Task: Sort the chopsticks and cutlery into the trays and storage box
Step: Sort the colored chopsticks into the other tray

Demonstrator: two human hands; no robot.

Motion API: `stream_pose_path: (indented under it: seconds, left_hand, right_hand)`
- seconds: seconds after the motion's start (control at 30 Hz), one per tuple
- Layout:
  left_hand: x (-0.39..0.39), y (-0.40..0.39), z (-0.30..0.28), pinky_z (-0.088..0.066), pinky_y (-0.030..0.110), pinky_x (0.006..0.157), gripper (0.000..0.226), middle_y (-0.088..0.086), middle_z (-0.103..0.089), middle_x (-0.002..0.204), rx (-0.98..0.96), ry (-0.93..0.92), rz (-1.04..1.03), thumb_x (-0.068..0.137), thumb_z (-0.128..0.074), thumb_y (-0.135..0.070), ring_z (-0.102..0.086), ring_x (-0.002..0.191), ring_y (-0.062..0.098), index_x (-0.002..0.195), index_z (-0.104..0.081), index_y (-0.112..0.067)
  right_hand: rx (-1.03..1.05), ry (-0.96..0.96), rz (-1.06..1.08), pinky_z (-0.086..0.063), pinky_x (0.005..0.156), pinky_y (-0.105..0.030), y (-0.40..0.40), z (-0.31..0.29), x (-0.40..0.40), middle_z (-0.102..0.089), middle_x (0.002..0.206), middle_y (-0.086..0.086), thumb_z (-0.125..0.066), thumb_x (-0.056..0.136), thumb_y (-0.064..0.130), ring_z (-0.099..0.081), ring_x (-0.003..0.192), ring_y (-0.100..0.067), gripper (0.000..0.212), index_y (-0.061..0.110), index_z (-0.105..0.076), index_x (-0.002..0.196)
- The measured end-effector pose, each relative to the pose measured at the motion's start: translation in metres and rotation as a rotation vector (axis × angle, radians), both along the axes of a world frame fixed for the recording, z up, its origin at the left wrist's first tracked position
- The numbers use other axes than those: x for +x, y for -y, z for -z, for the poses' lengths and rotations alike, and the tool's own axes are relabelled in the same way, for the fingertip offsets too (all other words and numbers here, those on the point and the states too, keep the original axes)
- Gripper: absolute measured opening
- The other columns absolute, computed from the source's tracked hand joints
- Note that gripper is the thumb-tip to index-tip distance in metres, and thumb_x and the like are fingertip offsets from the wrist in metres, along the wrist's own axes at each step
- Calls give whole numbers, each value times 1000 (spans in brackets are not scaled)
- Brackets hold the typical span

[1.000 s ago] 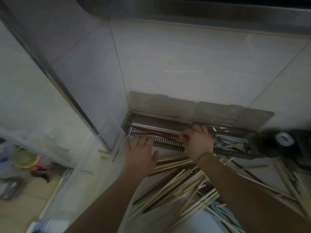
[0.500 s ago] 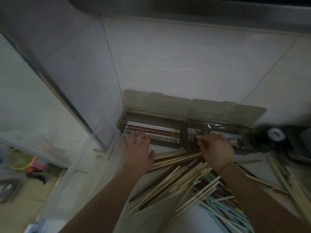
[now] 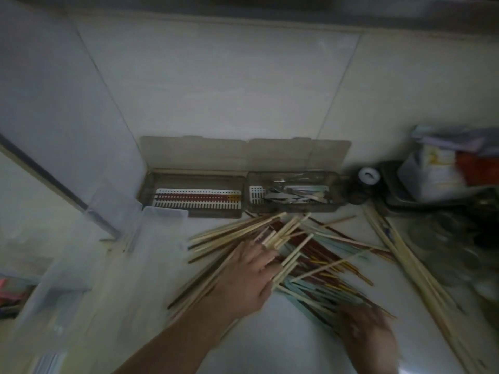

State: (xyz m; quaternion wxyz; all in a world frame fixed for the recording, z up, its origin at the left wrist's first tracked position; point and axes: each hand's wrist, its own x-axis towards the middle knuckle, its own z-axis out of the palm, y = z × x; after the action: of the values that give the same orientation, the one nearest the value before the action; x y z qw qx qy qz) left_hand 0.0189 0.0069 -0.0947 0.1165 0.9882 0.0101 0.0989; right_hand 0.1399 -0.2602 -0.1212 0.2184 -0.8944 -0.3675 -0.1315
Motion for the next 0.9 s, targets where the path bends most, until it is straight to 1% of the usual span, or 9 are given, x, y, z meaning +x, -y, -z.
stream_pose_path:
  seconds: [0.07,0.13,0.3,0.4,0.5,0.57,0.67,0.8,0.9]
  left_hand:
    - [-2,18,4,-27,53,112,35,-1,-45,139,45,-102,137,92,-47,-34,-39,128,25,127,-52,-28]
    - [-5,32,6,-24,53,115,37,-2,-41,143,109,-164,187,95,-44,-37,-36,131,24,131,-49,-30]
    - [-12,54,11,-26,60,112,34,1,-42,141,102,-206,72,91,-48,-39,-38,131,27,123,-53,-28]
    - [-16,64,13,-26,63,111,36,2,-40,143,120,-195,73,92,-49,-40,-39,129,30,126,-51,-28]
    - [-15,77,16,-28,61,112,43,1,-37,147,121,-150,129,93,-49,-40,-39,130,30,135,-46,-31]
    - [-14,85,18,-23,62,113,46,2,-32,152,117,-165,138,94,-48,-41,-36,134,31,139,-43,-31]
    - [-13,90,21,-13,66,115,46,4,-25,156,100,-223,111,97,-43,-40,-29,139,35,142,-39,-30]
    - [-16,88,19,-5,60,115,40,0,-29,151,83,-186,114,95,-46,-38,-29,136,30,134,-43,-29]
    - [-16,87,19,-5,57,114,32,0,-35,146,114,-156,126,94,-50,-38,-33,133,28,124,-49,-28]
  right_hand:
    - [4,29,-36,-52,56,-36,9,9,-7,-70,81,-5,-31,98,45,-59,65,-33,57,16,-76,80]
    - [-22,28,-60,-52,57,-35,13,11,-12,-70,87,-3,-29,98,45,-59,67,-32,55,19,-75,82]
    - [-23,-15,-60,-51,59,-34,20,12,-21,-69,87,4,-30,98,50,-61,73,-29,52,25,-74,85]
    - [-34,-3,-70,-51,65,-37,24,16,-33,-69,87,1,-33,97,51,-61,80,-29,51,24,-74,85]
    - [-59,0,-76,-44,64,-37,22,20,-42,-65,85,3,-41,94,49,-54,79,-26,41,25,-73,86]
    - [-58,-2,-112,-41,63,-36,22,24,-46,-63,87,4,-48,91,47,-53,78,-26,33,25,-72,85]
    - [-32,5,-244,-36,66,-34,28,31,-52,-61,96,5,-45,95,42,-51,80,-23,32,25,-70,86]
    - [22,-66,-333,-42,78,-32,52,31,-51,-61,108,1,-43,97,29,-54,94,-22,25,23,-66,102]
    - [53,-95,-294,-43,83,-32,73,32,-43,-61,107,-1,-50,92,22,-55,95,-24,21,18,-68,100]
